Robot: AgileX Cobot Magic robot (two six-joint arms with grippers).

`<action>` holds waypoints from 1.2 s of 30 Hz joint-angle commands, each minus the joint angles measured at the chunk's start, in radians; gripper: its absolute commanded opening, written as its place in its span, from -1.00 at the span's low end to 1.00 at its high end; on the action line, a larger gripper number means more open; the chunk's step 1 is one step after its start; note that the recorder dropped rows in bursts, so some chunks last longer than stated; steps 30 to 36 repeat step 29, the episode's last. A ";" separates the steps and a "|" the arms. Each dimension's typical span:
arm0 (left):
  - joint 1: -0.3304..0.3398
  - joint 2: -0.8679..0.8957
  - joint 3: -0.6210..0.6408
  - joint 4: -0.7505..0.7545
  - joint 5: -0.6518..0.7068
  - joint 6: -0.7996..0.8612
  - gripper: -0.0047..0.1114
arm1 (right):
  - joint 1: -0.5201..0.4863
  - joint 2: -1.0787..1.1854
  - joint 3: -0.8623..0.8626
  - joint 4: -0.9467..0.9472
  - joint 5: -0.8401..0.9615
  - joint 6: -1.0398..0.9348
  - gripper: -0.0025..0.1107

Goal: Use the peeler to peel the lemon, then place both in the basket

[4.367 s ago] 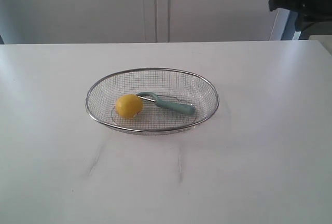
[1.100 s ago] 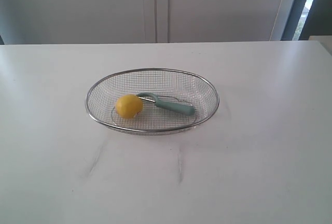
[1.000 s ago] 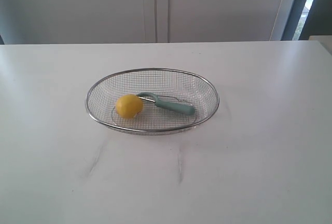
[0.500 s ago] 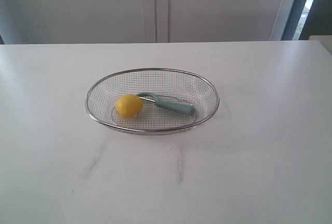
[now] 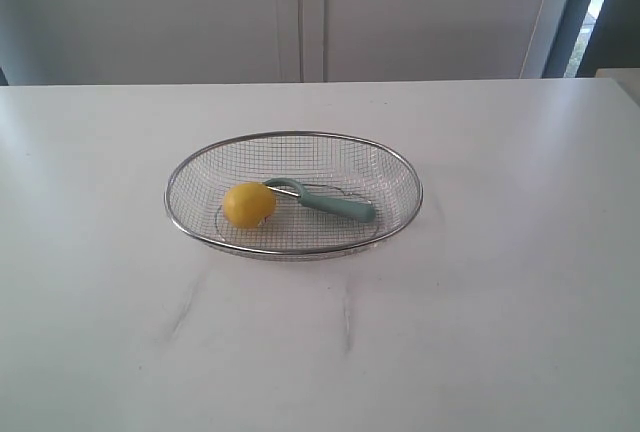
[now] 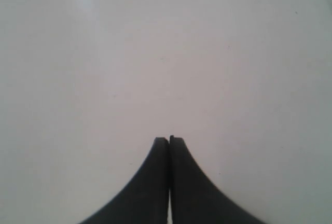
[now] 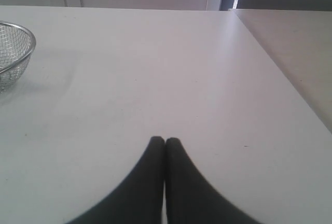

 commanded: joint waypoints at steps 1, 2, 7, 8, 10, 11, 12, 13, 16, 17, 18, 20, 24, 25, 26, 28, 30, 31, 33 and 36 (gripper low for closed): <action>0.003 -0.004 0.010 -0.002 0.007 -0.003 -0.92 | -0.006 -0.005 0.005 -0.008 -0.014 0.000 -0.96; 0.003 -0.004 0.010 -0.002 0.007 -0.003 -0.92 | -0.006 -0.005 0.005 -0.008 -0.014 0.000 -0.96; 0.003 -0.004 0.010 -0.002 0.007 -0.003 -0.92 | -0.006 -0.005 0.005 -0.008 -0.014 0.000 -0.96; 0.003 -0.004 0.010 -0.002 0.007 -0.003 -0.92 | -0.006 -0.005 0.005 -0.008 -0.014 0.000 -0.96; 0.003 -0.004 0.010 -0.002 0.007 -0.003 -0.92 | -0.006 -0.005 0.005 -0.008 -0.014 0.000 -0.96; 0.003 -0.004 0.010 -0.002 0.007 -0.003 -0.92 | -0.006 -0.005 0.005 -0.008 -0.014 0.000 -0.96; 0.003 -0.004 0.010 -0.002 0.007 -0.003 -0.92 | -0.006 -0.005 0.005 -0.008 -0.014 0.000 -0.96; 0.003 -0.004 0.010 -0.002 0.007 -0.003 -0.92 | -0.006 -0.005 0.005 -0.008 -0.014 0.000 -0.96; 0.003 -0.004 0.010 -0.002 0.007 -0.003 -0.92 | -0.006 -0.005 0.005 -0.008 -0.014 0.000 -0.96; 0.003 -0.004 0.010 -0.002 0.007 -0.003 -0.92 | -0.006 -0.005 0.005 -0.008 -0.014 0.000 -0.96; 0.003 -0.004 0.010 -0.002 0.007 -0.003 -0.92 | -0.006 -0.005 0.005 -0.008 -0.014 0.000 -0.96; 0.003 -0.004 0.010 -0.002 0.007 -0.003 -0.92 | -0.006 -0.005 0.005 -0.008 -0.014 0.000 -0.96; 0.003 -0.004 0.010 -0.002 0.007 -0.003 -0.92 | -0.006 -0.005 0.005 -0.008 -0.014 0.023 -0.96; 0.003 -0.004 0.010 -0.002 0.007 -0.003 -0.92 | -0.006 -0.005 0.005 -0.008 -0.014 0.023 -0.96; 0.003 -0.004 0.010 -0.002 0.007 -0.003 -0.92 | -0.006 -0.005 0.005 -0.008 -0.014 0.021 -0.96; 0.003 -0.004 0.010 -0.002 0.007 -0.003 -0.92 | -0.006 -0.005 0.005 -0.008 -0.014 0.021 -0.96; 0.003 -0.004 0.010 -0.002 0.007 -0.003 -0.92 | -0.006 -0.005 0.005 -0.008 -0.014 0.021 -0.96; 0.003 -0.004 0.010 -0.002 0.007 -0.003 -0.92 | -0.006 -0.005 0.005 -0.008 -0.014 0.021 -0.96; 0.003 -0.004 0.010 -0.002 0.007 -0.003 -0.92 | -0.006 -0.005 0.005 -0.008 -0.014 0.021 -0.96; 0.003 -0.004 0.010 -0.002 0.007 -0.003 -0.92 | -0.006 -0.005 0.005 -0.008 -0.014 0.021 -0.96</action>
